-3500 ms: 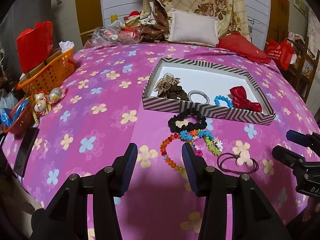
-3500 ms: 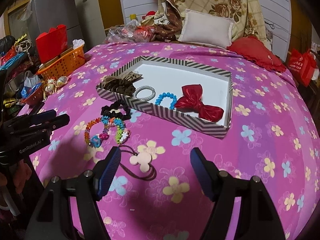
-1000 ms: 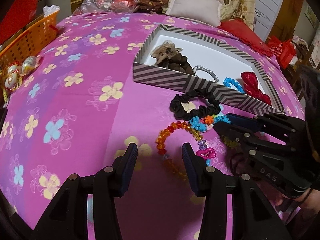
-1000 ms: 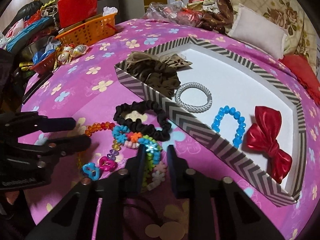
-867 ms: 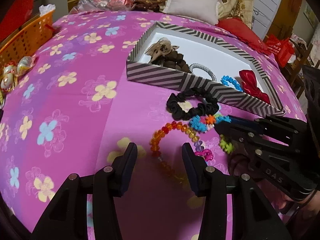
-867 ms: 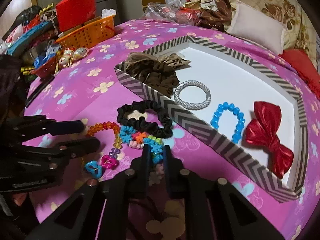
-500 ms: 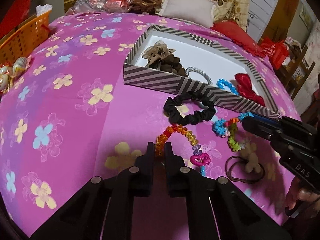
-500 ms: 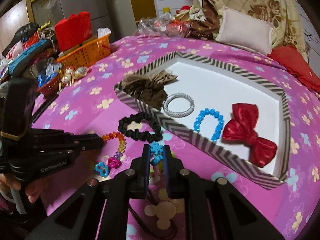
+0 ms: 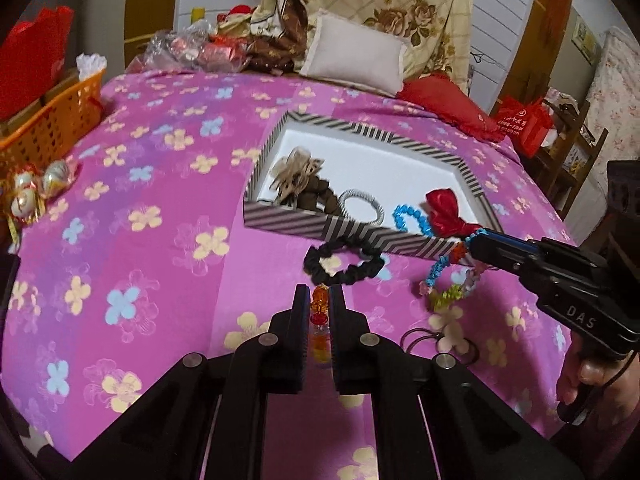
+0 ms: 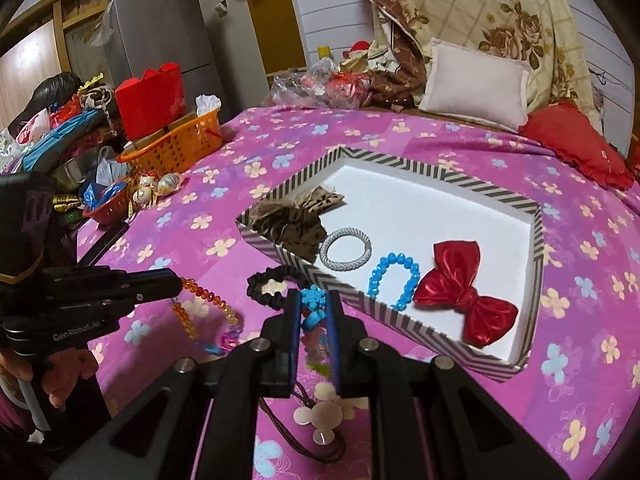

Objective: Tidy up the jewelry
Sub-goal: 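Grasp the blue-green bead bracelet with the right tool while the left tool grasps the orange bead bracelet, then carry both bead bracelets over the tray box with both tools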

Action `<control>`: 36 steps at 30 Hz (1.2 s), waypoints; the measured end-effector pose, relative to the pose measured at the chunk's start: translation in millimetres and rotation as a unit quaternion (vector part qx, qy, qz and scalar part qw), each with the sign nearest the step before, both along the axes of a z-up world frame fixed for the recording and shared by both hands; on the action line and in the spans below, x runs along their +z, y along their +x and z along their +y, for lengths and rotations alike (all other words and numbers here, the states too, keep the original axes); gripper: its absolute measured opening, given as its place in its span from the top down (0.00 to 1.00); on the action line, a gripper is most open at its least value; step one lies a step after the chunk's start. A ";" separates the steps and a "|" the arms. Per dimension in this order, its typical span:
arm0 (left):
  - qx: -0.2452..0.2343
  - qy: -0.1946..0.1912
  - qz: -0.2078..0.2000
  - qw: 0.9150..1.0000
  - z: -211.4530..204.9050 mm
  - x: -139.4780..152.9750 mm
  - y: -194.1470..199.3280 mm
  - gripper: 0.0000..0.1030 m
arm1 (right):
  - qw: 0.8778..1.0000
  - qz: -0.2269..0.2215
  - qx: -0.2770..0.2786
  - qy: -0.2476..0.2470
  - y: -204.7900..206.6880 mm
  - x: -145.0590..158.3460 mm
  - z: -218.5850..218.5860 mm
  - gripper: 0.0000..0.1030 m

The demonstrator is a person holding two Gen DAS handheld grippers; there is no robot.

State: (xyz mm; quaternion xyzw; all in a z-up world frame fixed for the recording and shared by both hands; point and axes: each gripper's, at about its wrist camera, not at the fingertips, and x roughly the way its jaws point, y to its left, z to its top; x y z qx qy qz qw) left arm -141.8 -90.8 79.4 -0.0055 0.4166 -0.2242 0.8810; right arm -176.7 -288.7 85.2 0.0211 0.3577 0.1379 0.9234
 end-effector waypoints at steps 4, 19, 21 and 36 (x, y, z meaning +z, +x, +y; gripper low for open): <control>-0.003 0.001 -0.012 1.000 -3.7 10.9 -1.9 1.00 | 1.000 -0.005 -0.002 -0.002 -2.3 6.0 -2.0 0.88; -0.003 0.013 -0.040 0.999 -23.3 35.9 9.2 1.00 | 1.000 -0.023 -0.011 -0.013 -6.2 27.3 -7.1 0.88; -0.004 0.014 -0.042 0.999 -27.0 37.8 13.0 1.00 | 1.000 -0.025 -0.013 -0.015 -5.5 30.2 -8.7 0.88; -0.007 0.033 -0.059 0.998 -58.3 53.3 56.6 1.00 | 0.999 -0.035 -0.030 -0.025 19.0 50.7 -25.6 0.88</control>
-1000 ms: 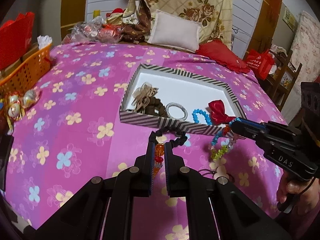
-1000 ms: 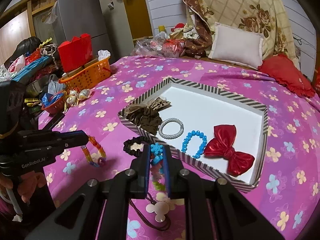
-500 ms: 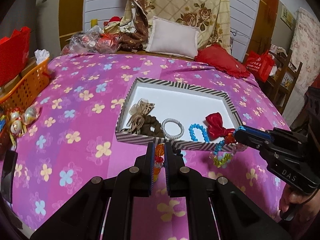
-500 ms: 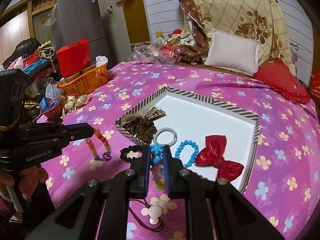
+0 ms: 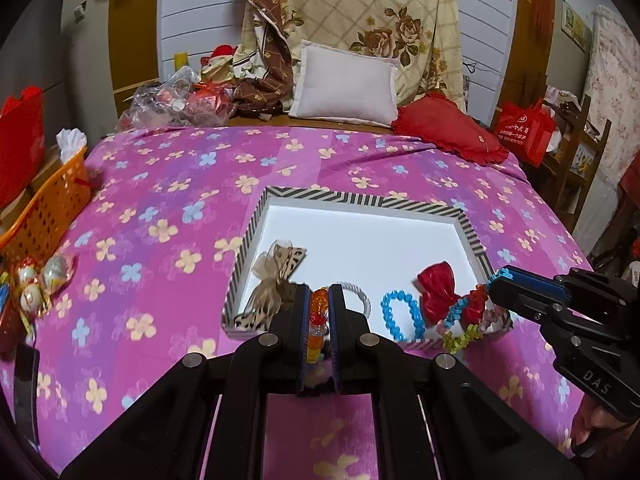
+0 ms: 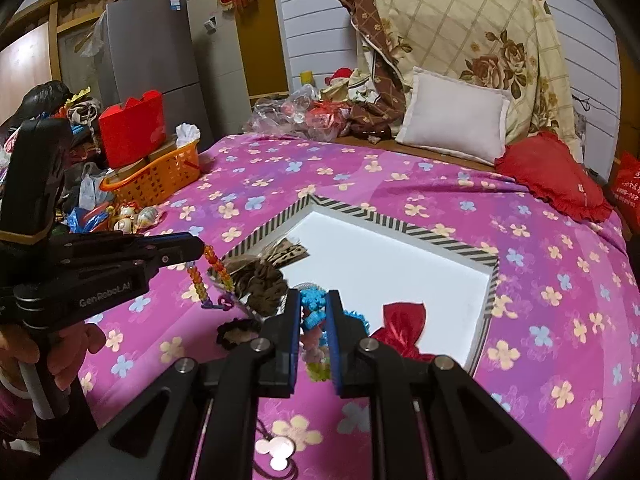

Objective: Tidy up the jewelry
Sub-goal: 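Carry both bead bracelets over the tray box with both tools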

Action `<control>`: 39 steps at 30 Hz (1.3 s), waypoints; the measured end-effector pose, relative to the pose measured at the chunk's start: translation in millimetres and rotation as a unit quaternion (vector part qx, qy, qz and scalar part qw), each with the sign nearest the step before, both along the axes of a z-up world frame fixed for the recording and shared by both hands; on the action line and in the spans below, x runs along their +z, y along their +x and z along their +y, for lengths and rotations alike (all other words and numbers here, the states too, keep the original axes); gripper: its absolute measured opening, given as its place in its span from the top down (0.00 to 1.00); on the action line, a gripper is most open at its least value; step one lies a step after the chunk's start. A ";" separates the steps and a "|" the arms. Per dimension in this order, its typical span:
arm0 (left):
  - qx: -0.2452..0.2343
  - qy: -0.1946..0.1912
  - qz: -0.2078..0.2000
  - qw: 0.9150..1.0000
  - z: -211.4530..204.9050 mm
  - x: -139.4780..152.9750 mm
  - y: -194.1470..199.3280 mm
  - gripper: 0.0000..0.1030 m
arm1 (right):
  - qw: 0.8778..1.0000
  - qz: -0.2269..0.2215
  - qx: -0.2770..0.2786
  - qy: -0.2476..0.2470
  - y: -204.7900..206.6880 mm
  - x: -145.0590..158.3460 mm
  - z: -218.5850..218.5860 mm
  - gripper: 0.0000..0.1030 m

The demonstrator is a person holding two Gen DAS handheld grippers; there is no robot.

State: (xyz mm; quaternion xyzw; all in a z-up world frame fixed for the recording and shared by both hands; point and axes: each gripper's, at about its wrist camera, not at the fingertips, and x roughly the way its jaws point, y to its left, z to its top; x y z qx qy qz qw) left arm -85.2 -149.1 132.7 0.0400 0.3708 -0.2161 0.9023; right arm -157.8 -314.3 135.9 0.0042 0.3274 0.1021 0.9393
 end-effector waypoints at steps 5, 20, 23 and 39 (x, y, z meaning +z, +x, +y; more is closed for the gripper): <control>-0.002 0.002 0.000 1.000 -10.9 2.7 16.0 1.00 | 1.000 0.002 -0.006 0.003 13.9 2.1 -7.4 0.88; -0.006 0.000 0.021 1.000 -39.8 -11.8 49.5 1.00 | 0.999 0.029 -0.008 0.013 50.8 -21.4 -11.1 0.88; -0.003 0.007 0.030 1.000 -44.0 -22.5 54.9 1.00 | 0.999 0.037 -0.008 0.013 56.1 -28.2 -10.2 0.88; 0.005 0.028 0.050 0.998 -50.5 -52.1 69.4 1.00 | 0.997 0.071 -0.029 0.016 78.2 -62.3 -23.4 0.88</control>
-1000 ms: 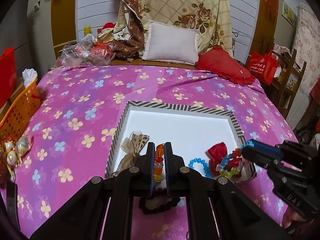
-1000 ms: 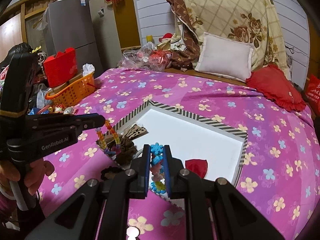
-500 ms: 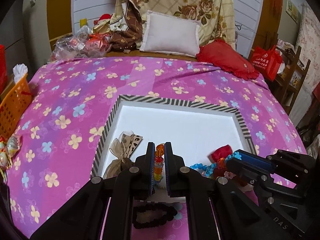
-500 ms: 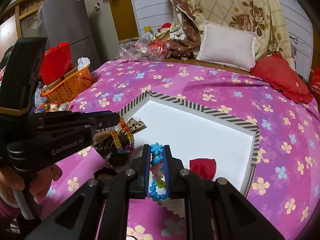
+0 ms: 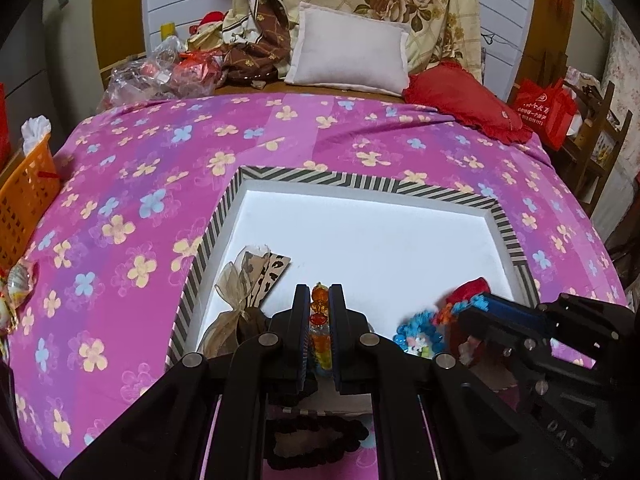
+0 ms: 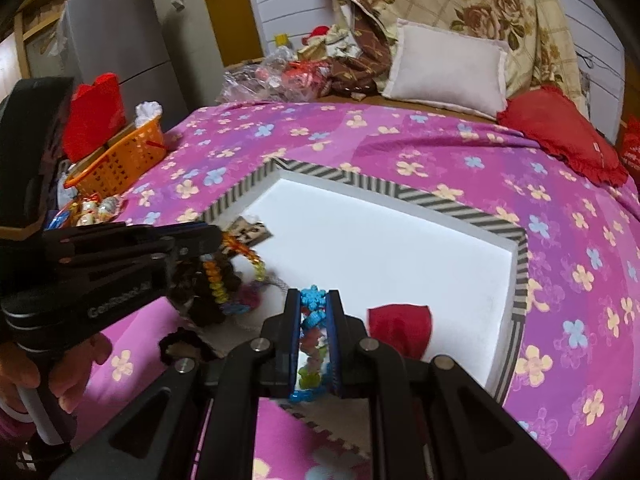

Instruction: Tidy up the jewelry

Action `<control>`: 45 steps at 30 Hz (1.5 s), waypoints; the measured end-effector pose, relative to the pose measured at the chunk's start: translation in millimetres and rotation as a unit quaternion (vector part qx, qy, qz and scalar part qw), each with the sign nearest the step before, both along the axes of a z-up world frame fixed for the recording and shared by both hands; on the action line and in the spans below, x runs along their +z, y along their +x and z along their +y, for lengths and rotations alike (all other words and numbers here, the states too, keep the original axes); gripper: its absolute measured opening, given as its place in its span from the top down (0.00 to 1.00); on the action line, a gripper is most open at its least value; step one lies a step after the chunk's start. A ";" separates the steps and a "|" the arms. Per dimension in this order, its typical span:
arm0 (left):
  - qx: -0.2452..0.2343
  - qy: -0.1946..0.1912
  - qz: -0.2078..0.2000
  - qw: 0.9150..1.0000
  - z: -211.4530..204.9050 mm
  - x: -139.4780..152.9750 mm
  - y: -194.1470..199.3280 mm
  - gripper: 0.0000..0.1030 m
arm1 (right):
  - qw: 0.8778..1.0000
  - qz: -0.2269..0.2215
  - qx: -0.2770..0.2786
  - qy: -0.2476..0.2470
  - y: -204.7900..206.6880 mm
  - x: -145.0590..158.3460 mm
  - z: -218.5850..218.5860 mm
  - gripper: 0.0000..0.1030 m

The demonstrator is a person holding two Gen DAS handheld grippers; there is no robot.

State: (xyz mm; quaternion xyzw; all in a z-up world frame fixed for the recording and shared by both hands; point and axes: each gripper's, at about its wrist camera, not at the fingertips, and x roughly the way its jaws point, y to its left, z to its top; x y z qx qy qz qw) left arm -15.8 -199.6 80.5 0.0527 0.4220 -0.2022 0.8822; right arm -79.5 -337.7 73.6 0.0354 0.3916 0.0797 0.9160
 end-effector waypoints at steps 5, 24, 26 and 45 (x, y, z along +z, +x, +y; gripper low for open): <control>0.007 0.007 0.013 1.000 -0.6 -13.5 5.9 1.00 | 1.000 0.017 -0.020 0.003 7.8 -14.4 -15.3 0.88; 0.029 0.014 0.028 0.999 9.0 -35.5 5.9 0.69 | 0.998 0.036 -0.048 -0.031 -7.2 -34.1 -21.9 0.66; 0.031 0.017 0.019 0.999 11.0 -31.4 0.0 0.65 | 0.998 0.031 -0.049 -0.035 -14.5 -29.5 -20.1 0.63; 0.032 0.009 -0.046 0.998 38.6 9.5 -79.0 0.63 | 0.999 -0.017 -0.033 -0.033 -99.3 7.0 16.7 0.35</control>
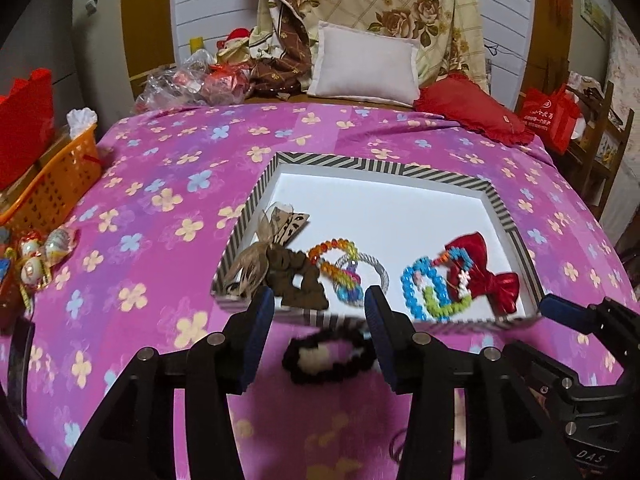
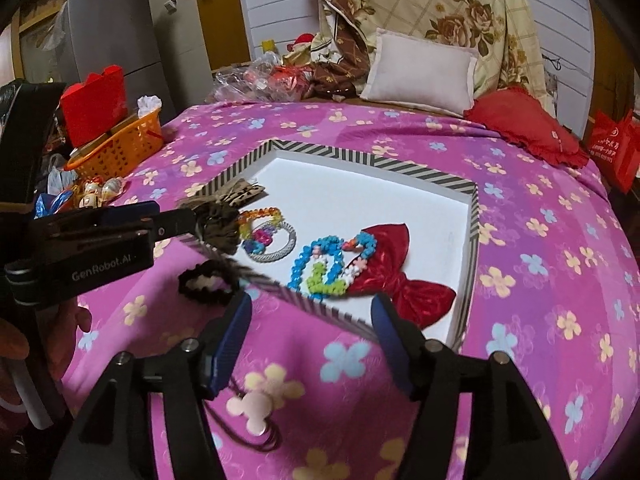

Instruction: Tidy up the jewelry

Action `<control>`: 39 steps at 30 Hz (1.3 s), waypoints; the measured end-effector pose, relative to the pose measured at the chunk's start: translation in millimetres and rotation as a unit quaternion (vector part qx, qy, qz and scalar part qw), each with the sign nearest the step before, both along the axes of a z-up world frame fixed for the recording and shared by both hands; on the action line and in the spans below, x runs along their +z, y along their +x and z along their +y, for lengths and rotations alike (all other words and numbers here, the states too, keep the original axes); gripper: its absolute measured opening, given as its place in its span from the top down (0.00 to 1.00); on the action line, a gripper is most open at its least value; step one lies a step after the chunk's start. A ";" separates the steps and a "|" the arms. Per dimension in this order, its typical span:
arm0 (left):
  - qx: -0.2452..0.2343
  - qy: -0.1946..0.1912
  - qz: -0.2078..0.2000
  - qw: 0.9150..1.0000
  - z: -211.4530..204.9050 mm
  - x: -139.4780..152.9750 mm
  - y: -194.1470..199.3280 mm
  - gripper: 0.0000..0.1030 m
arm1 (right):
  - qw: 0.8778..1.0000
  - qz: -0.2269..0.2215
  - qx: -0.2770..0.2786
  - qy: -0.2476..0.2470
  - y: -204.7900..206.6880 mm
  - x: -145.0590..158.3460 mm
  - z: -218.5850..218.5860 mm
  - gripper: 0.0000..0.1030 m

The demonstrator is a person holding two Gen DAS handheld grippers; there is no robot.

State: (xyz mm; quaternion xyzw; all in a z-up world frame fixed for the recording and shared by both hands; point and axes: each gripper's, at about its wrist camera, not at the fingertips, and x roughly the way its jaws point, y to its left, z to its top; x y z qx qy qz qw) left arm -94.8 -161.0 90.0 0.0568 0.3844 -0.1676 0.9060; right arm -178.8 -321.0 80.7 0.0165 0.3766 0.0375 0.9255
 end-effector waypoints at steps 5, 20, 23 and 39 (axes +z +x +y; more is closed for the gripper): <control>0.003 0.003 -0.007 1.000 7.0 1.0 -19.2 0.63 | 1.000 0.000 0.000 -0.002 -16.5 1.3 5.6 0.34; 0.016 0.003 -0.005 1.000 33.0 -6.4 -62.2 0.63 | 0.999 0.006 0.015 -0.031 -66.9 -3.3 24.5 0.29; 0.017 0.002 -0.002 1.000 36.4 -8.0 -67.6 0.63 | 0.999 0.009 0.019 -0.034 -74.1 -5.9 25.8 0.29; 0.022 0.011 0.014 1.000 42.4 -23.7 -75.9 0.63 | 0.999 0.031 0.017 -0.026 -86.4 -23.1 21.4 0.29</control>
